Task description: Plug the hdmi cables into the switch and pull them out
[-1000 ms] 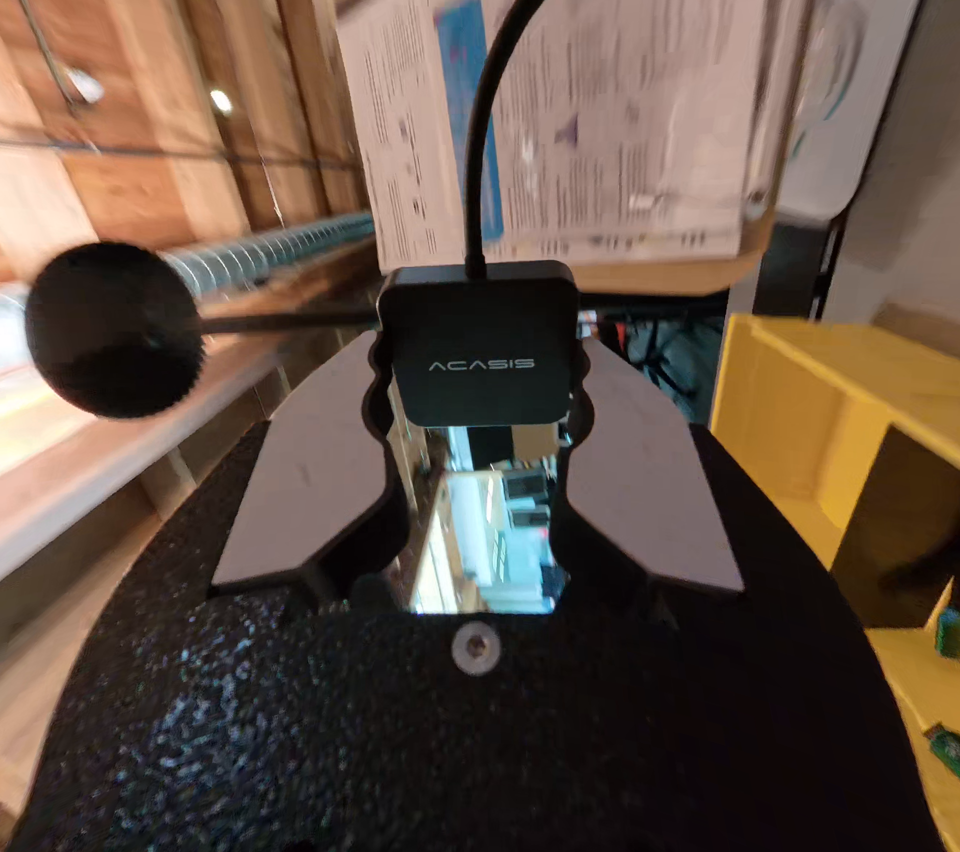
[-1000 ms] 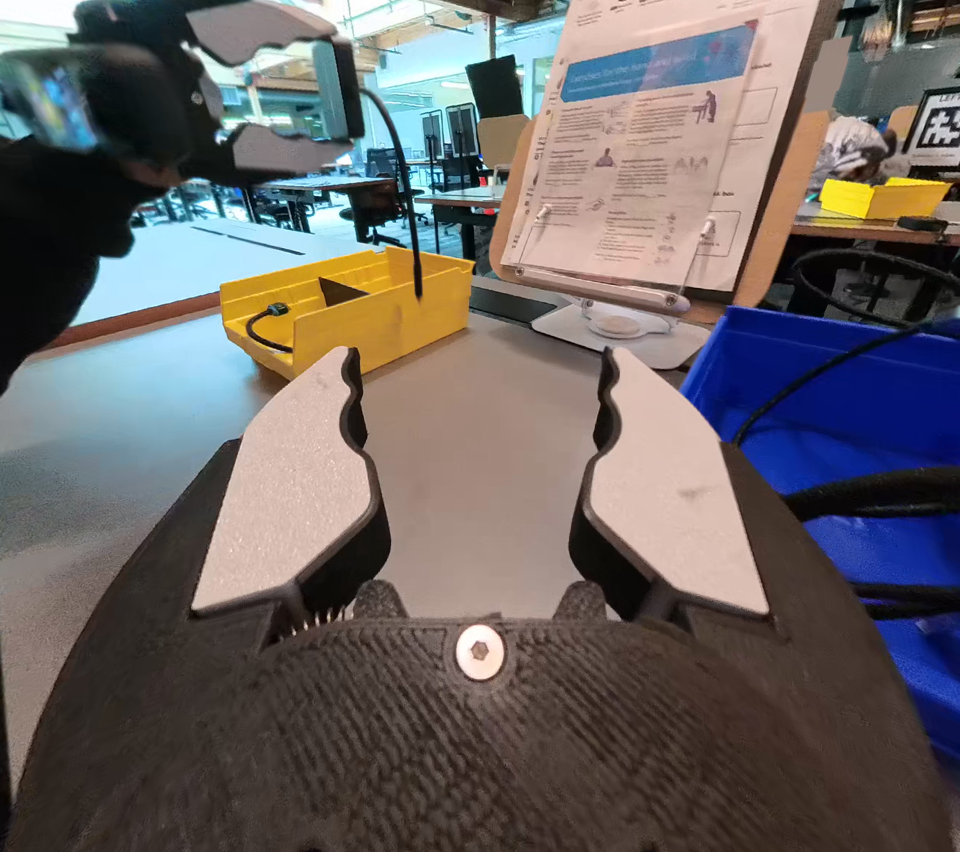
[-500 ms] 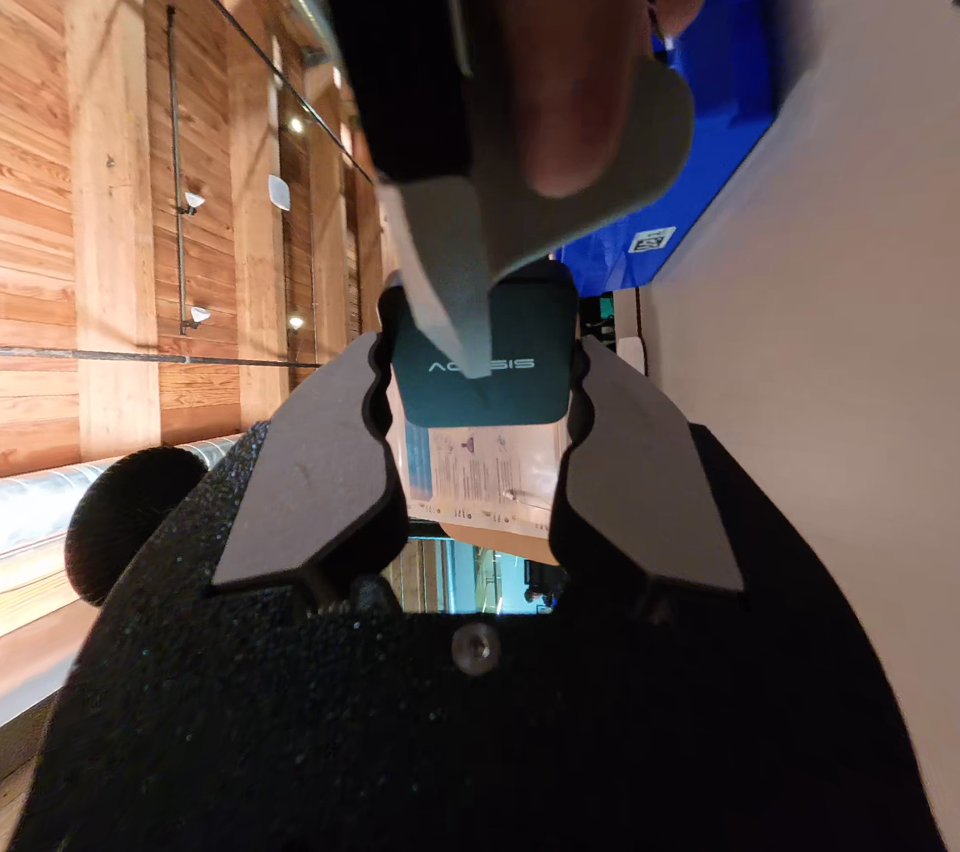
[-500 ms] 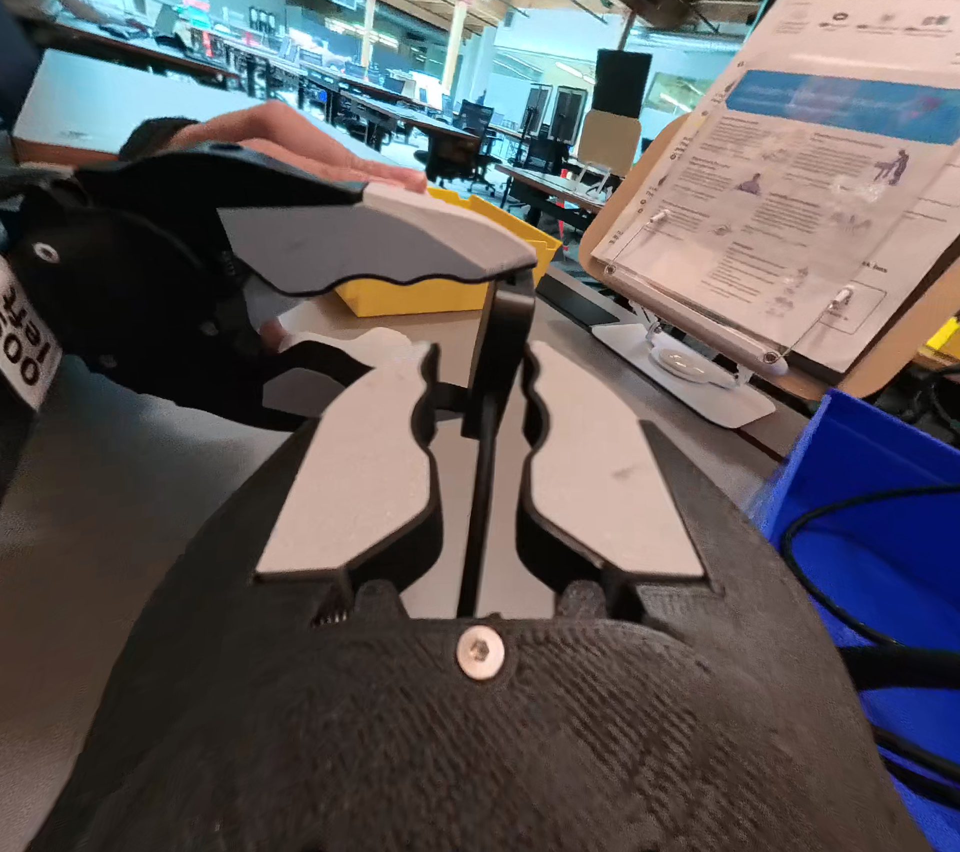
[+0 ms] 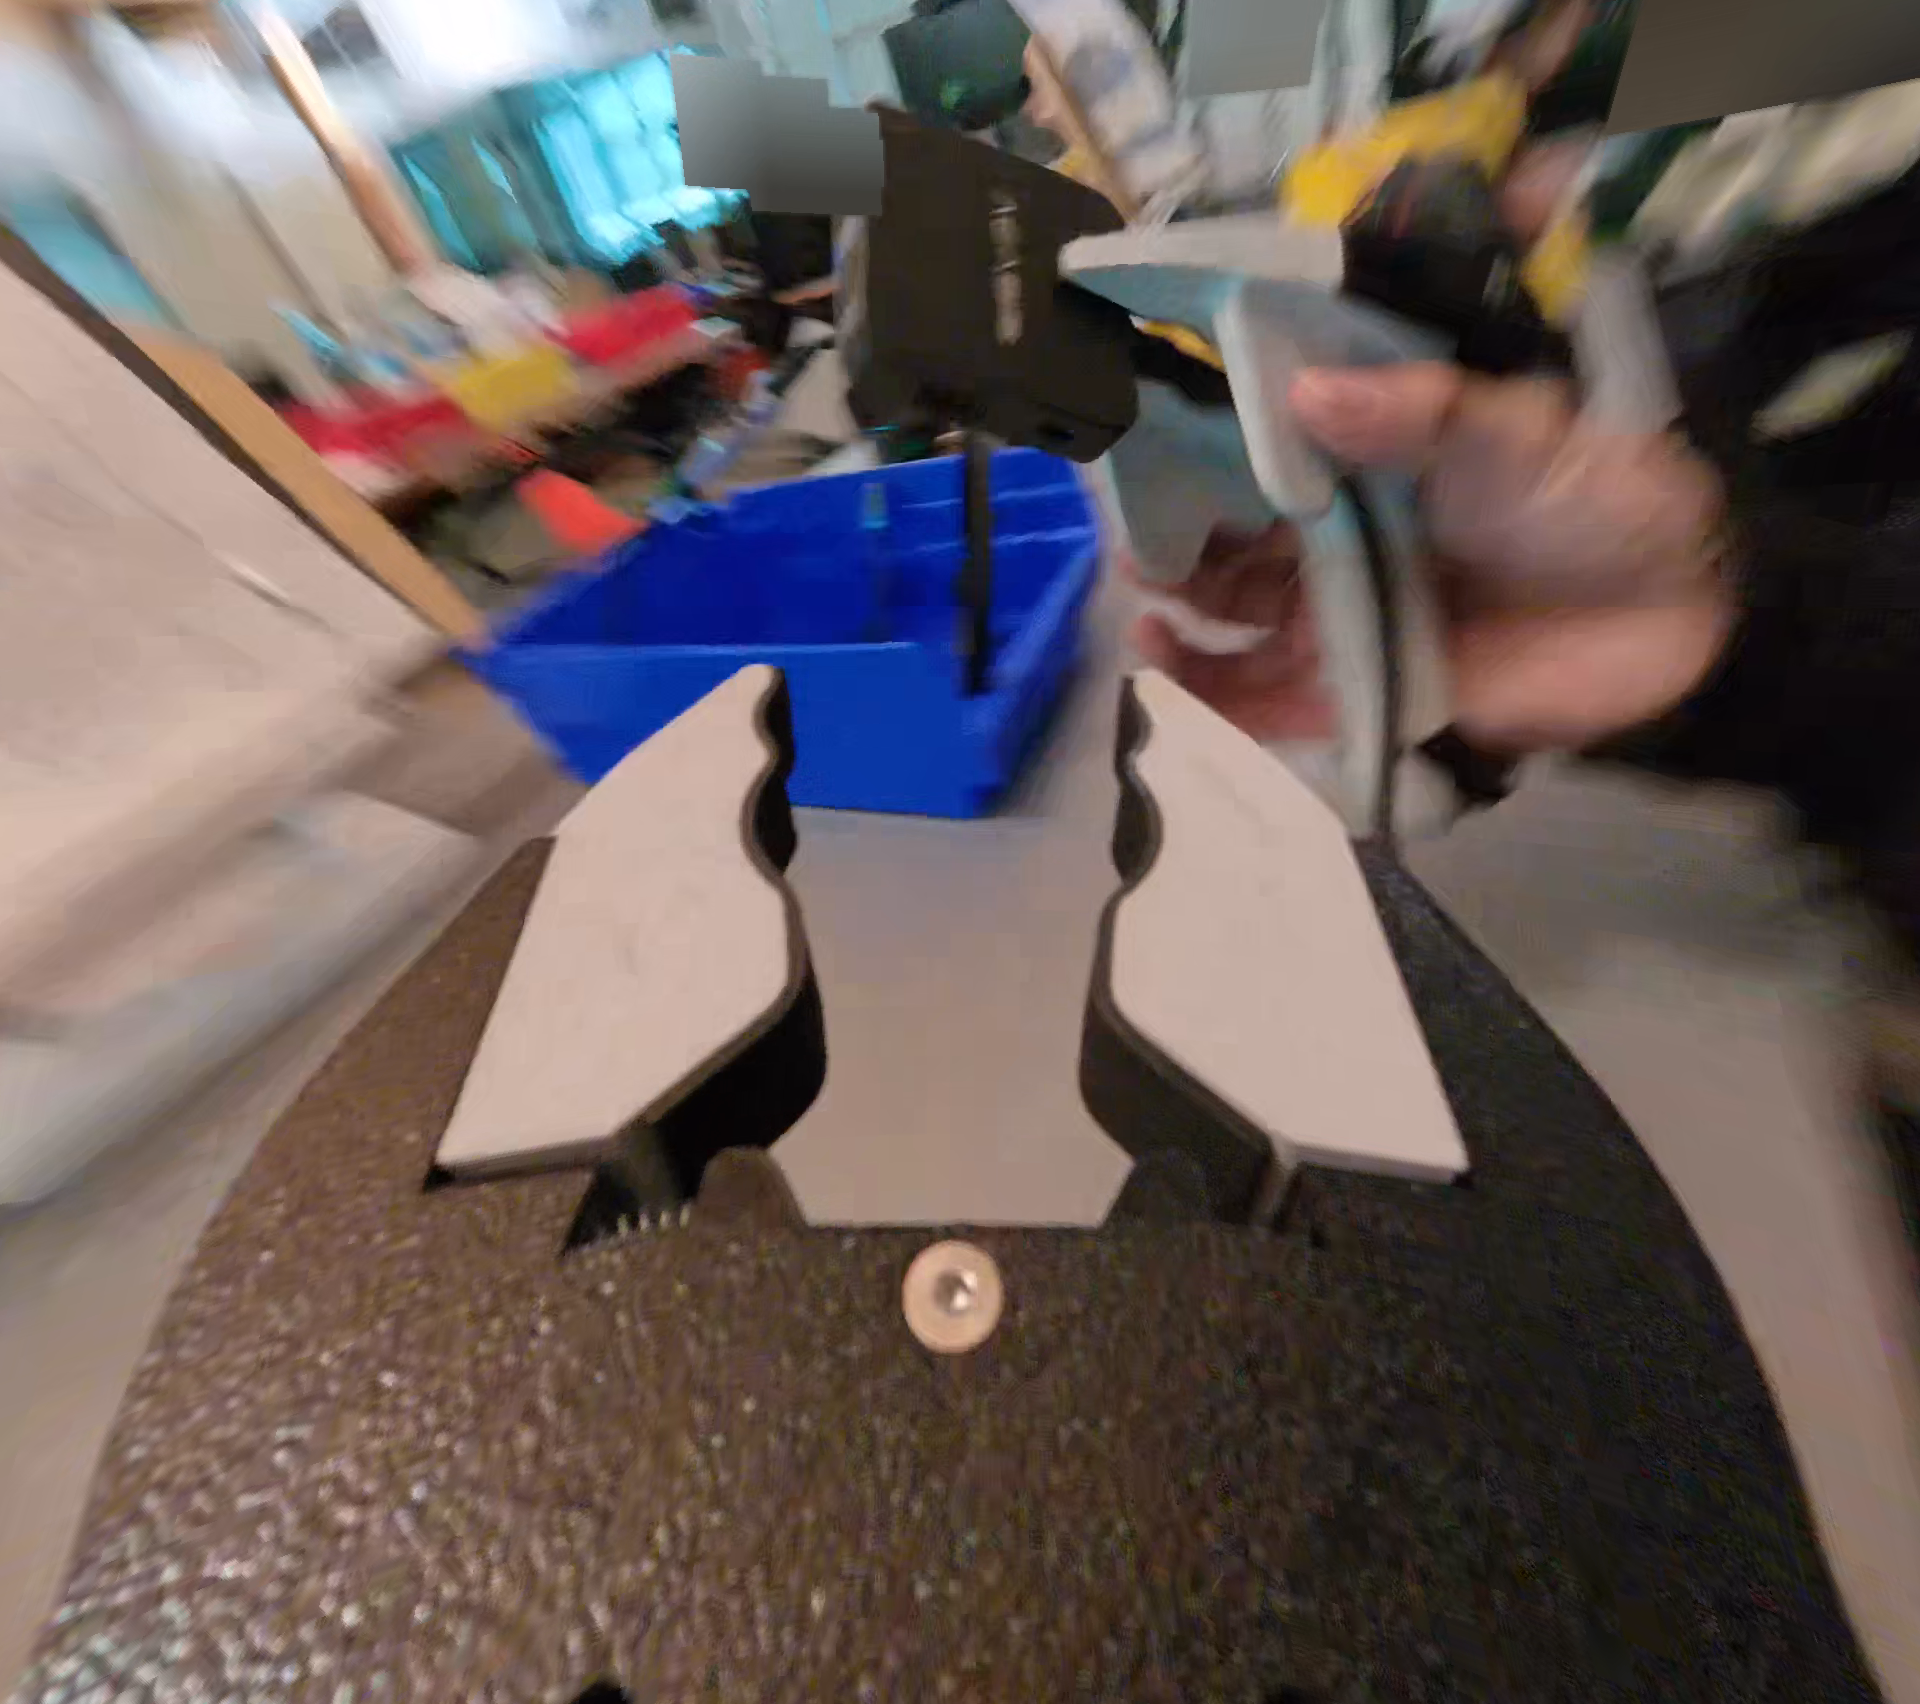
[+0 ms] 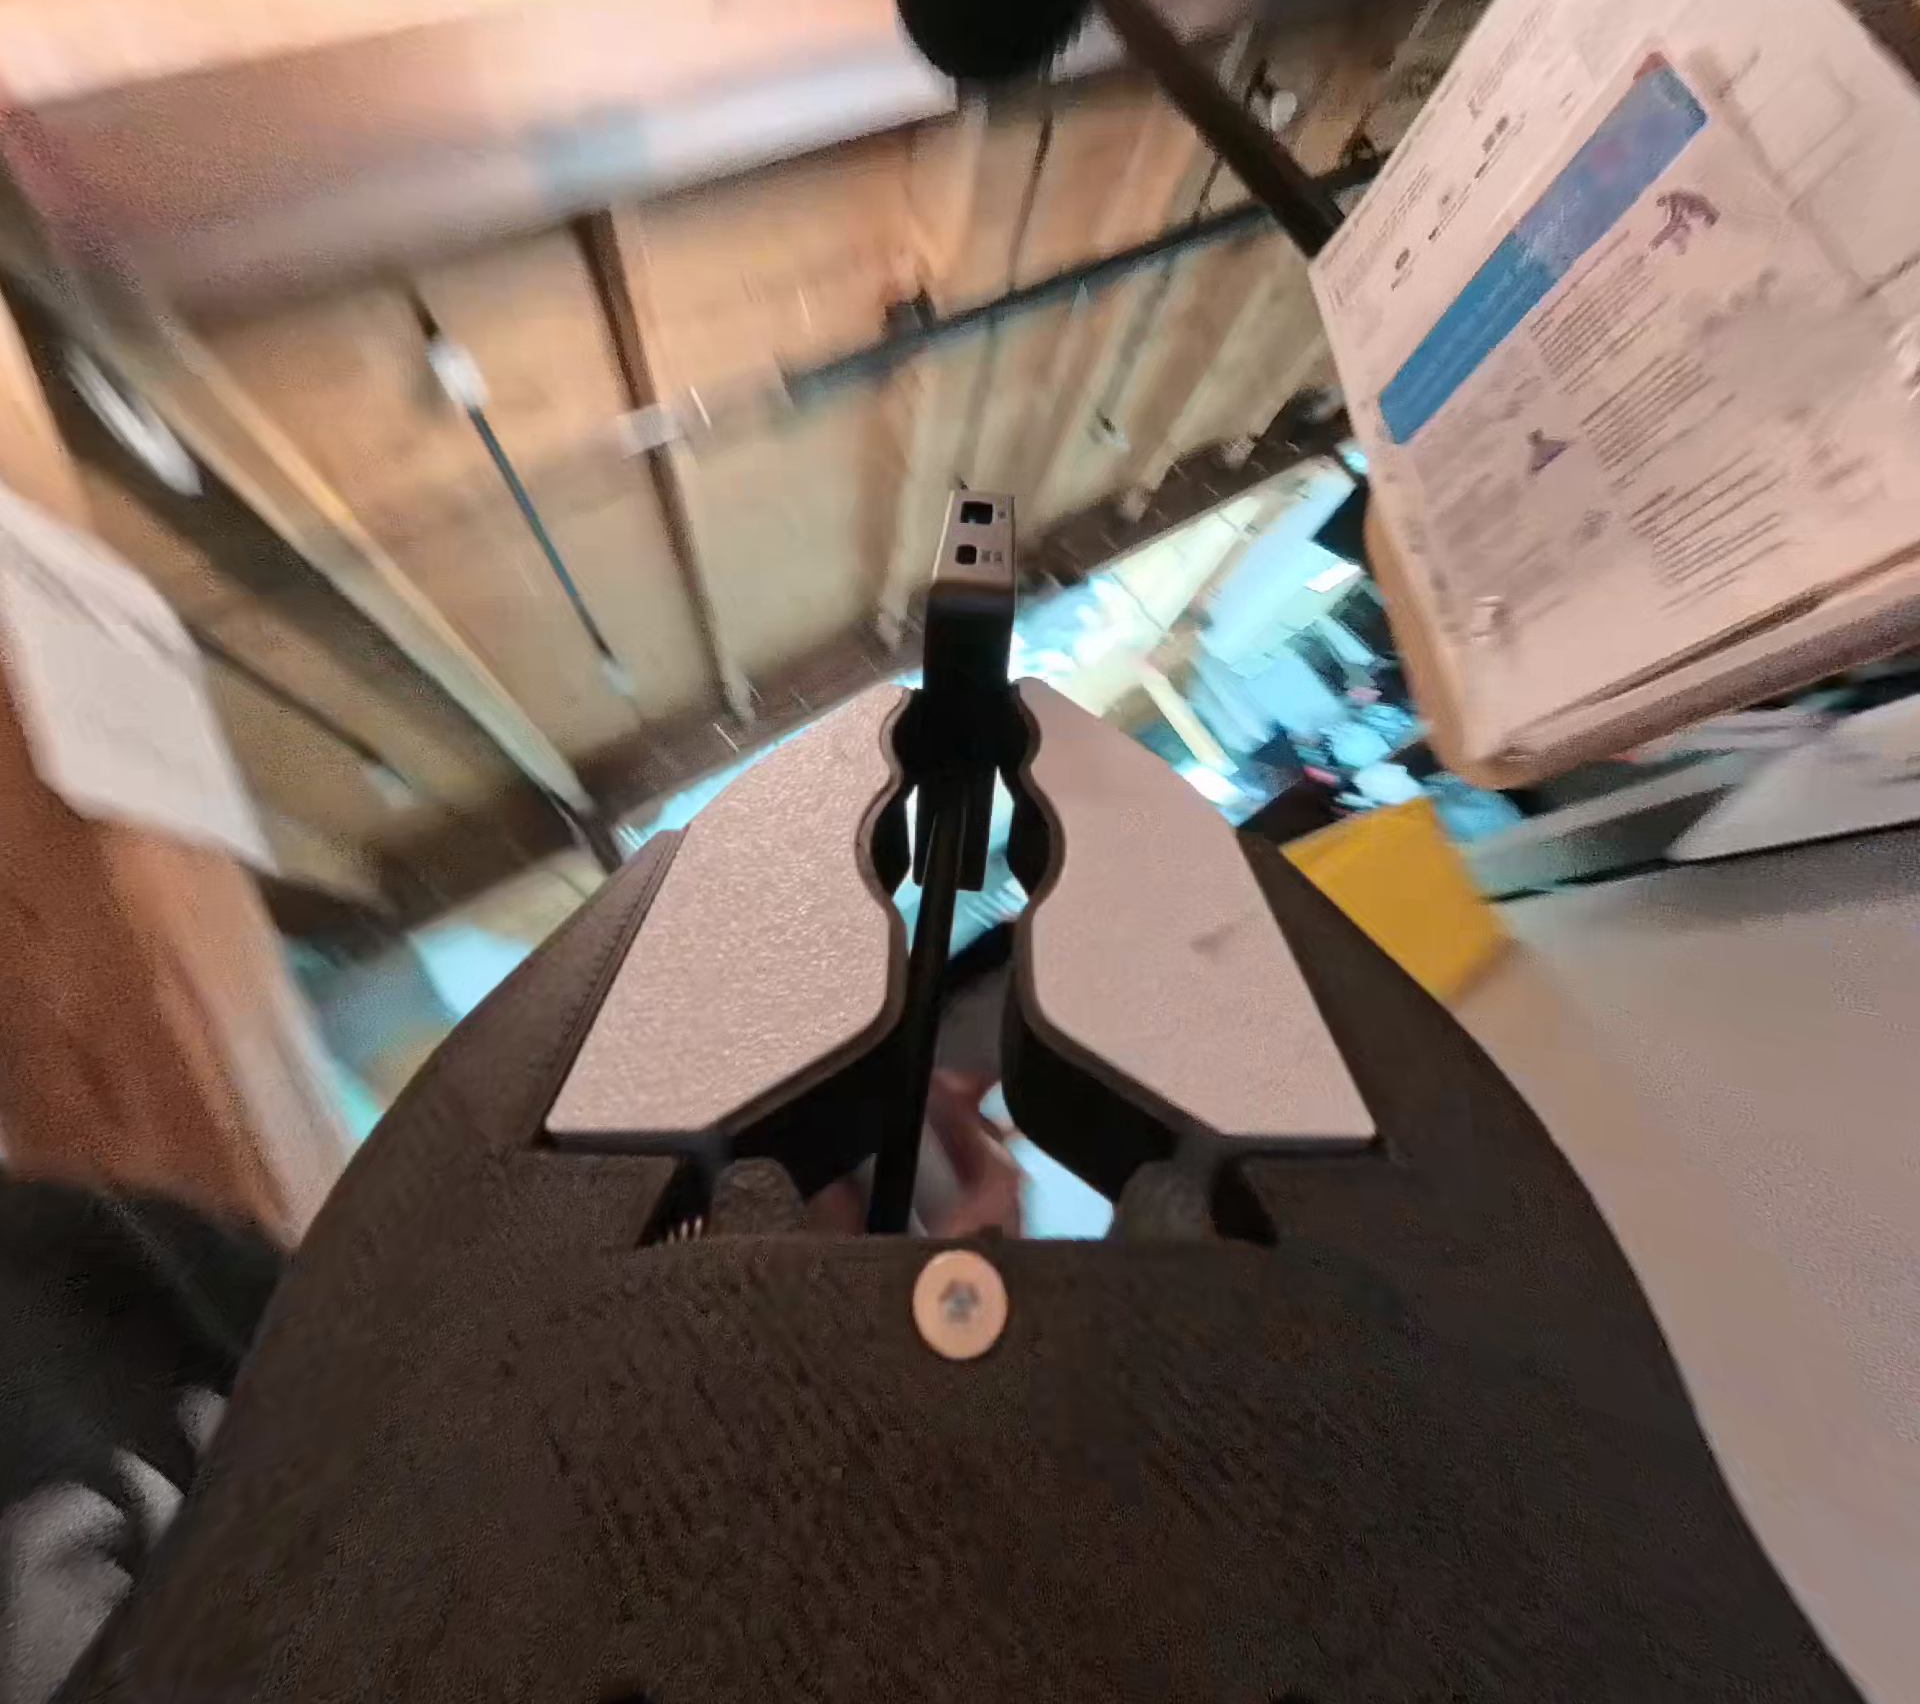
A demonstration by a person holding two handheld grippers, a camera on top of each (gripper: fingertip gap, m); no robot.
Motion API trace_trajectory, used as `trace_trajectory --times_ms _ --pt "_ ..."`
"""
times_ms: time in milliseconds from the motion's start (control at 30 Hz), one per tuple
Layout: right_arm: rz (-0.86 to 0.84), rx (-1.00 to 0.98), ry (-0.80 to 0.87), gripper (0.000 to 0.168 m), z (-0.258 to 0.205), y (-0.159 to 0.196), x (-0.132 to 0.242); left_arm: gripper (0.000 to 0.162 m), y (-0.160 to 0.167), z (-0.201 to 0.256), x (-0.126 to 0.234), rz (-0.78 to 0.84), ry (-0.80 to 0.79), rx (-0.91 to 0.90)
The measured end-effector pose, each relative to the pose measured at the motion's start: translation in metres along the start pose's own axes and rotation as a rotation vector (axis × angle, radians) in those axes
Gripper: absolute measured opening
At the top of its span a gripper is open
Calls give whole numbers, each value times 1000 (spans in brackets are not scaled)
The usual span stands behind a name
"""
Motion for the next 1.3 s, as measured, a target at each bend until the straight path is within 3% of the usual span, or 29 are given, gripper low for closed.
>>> trace_trajectory --times_ms 67,133,267,400,533,800,900,1000,1133,1200,1300 --pt "188 -189 -9 15 7 5 3 51 0 -5 -6 -2 146 415" --pt "262 -307 25 14 15 16 6 48 -2 -7 -15 -6 292 720" --pt "325 -403 44 14 22 28 9 47 1 -2 -34 -114 440 987" --pt "274 -342 35 14 20 28 6 40 11 9 -39 -182 417 920" --pt "209 -282 47 14 19 35 2 24 8 0 -39 -93 388 972" --pt "200 -274 59 14 23 49 2 14 8 -3 -38 -42 330 895" --pt "97 -218 -6 14 21 45 -1 13 6 -5 -33 -44 352 867" --pt "-45 -48 -76 49 13 24 1 13 4 -17 -22 -80 449 898" --pt "-559 437 -140 93 -3 21 16 14 15 -35 -4 -321 669 870" --pt "-794 600 -125 103 -3 30 24 14 18 -37 5 -434 786 889" --pt "-801 717 -232 101 -13 42 20 14 20 -31 13 -557 851 887"
Point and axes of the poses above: each gripper's, where its closed fingertips meet, x back along the fingers, y out of its underside, z = x × y across the jaws, the point moved 7 cm from there along x, back along the fingers, and after that the axes turned 14 degrees about -y, right-handed, at the moved point
